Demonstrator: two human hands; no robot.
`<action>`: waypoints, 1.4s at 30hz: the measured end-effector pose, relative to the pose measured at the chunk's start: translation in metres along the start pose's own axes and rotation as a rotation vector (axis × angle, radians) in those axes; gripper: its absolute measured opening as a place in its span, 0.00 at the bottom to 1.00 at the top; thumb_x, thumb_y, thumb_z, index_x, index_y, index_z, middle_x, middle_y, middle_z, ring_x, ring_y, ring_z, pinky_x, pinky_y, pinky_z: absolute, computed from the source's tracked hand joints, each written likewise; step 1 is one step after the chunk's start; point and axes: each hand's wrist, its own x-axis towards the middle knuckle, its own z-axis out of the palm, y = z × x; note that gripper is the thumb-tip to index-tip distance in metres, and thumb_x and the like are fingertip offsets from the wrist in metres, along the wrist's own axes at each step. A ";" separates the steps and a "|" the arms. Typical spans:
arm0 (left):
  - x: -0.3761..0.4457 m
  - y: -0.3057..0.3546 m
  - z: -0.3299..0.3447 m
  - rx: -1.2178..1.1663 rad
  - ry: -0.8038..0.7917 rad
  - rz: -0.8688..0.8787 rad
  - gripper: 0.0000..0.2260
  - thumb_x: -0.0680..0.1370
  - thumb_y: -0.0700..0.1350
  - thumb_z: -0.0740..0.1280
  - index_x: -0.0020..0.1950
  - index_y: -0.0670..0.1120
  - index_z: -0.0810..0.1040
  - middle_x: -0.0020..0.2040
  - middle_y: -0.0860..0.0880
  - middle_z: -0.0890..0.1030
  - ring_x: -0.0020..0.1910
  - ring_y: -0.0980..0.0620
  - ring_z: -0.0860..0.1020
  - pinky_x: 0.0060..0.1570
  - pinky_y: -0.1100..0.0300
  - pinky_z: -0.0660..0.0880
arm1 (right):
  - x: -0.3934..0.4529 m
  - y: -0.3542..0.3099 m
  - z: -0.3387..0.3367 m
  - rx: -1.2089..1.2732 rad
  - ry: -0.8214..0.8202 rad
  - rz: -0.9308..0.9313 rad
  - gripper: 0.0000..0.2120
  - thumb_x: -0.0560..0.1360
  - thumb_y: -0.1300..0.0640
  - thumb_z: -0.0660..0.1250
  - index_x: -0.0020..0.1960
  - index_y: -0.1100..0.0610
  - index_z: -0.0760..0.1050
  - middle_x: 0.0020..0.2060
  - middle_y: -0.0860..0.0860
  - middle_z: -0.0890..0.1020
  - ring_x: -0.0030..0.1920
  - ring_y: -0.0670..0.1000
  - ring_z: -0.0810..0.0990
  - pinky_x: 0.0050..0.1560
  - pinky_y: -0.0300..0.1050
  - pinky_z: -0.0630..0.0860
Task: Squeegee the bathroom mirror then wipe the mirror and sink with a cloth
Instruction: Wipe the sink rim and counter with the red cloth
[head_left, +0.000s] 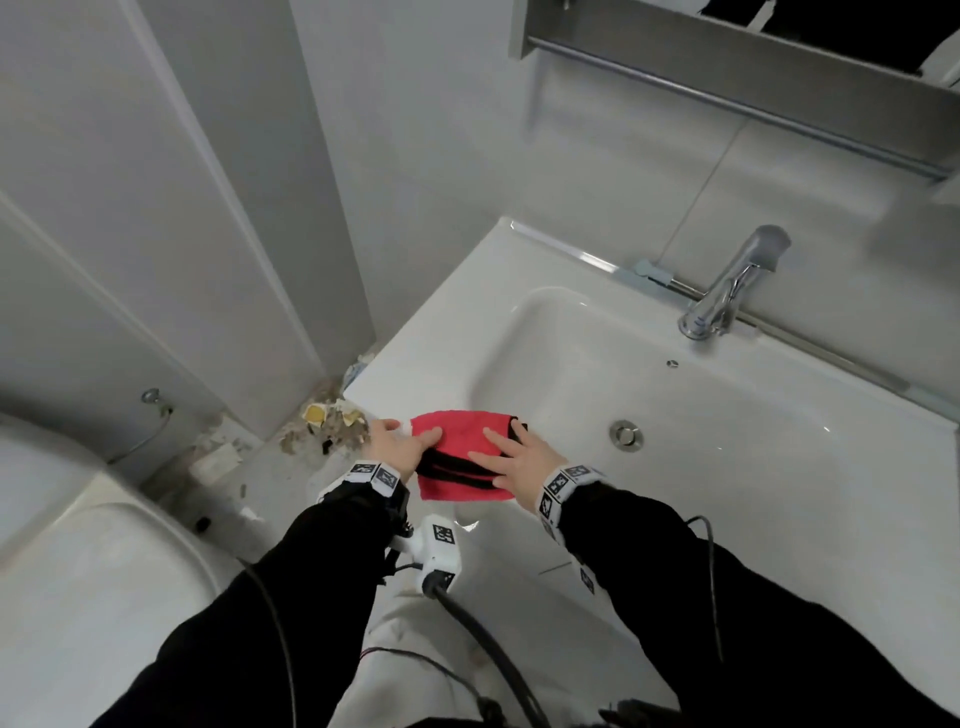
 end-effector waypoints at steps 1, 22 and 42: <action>-0.003 -0.001 0.002 0.055 0.008 -0.028 0.35 0.70 0.59 0.71 0.69 0.40 0.66 0.66 0.38 0.71 0.64 0.41 0.72 0.67 0.48 0.67 | 0.001 -0.001 0.000 -0.110 -0.006 -0.071 0.19 0.83 0.53 0.51 0.72 0.49 0.65 0.77 0.46 0.48 0.76 0.61 0.41 0.74 0.65 0.43; 0.070 0.048 -0.036 0.759 0.010 -0.115 0.35 0.75 0.69 0.51 0.56 0.38 0.75 0.51 0.40 0.81 0.51 0.43 0.80 0.54 0.52 0.76 | 0.099 -0.014 -0.039 0.278 0.044 0.253 0.24 0.82 0.45 0.48 0.76 0.41 0.45 0.77 0.48 0.45 0.76 0.62 0.40 0.75 0.57 0.43; 0.155 0.127 -0.044 0.904 0.012 0.233 0.30 0.74 0.67 0.57 0.56 0.42 0.77 0.52 0.41 0.81 0.51 0.42 0.79 0.46 0.55 0.72 | 0.154 0.042 -0.102 0.490 0.161 0.320 0.25 0.77 0.57 0.59 0.73 0.46 0.63 0.75 0.53 0.60 0.73 0.56 0.57 0.72 0.46 0.51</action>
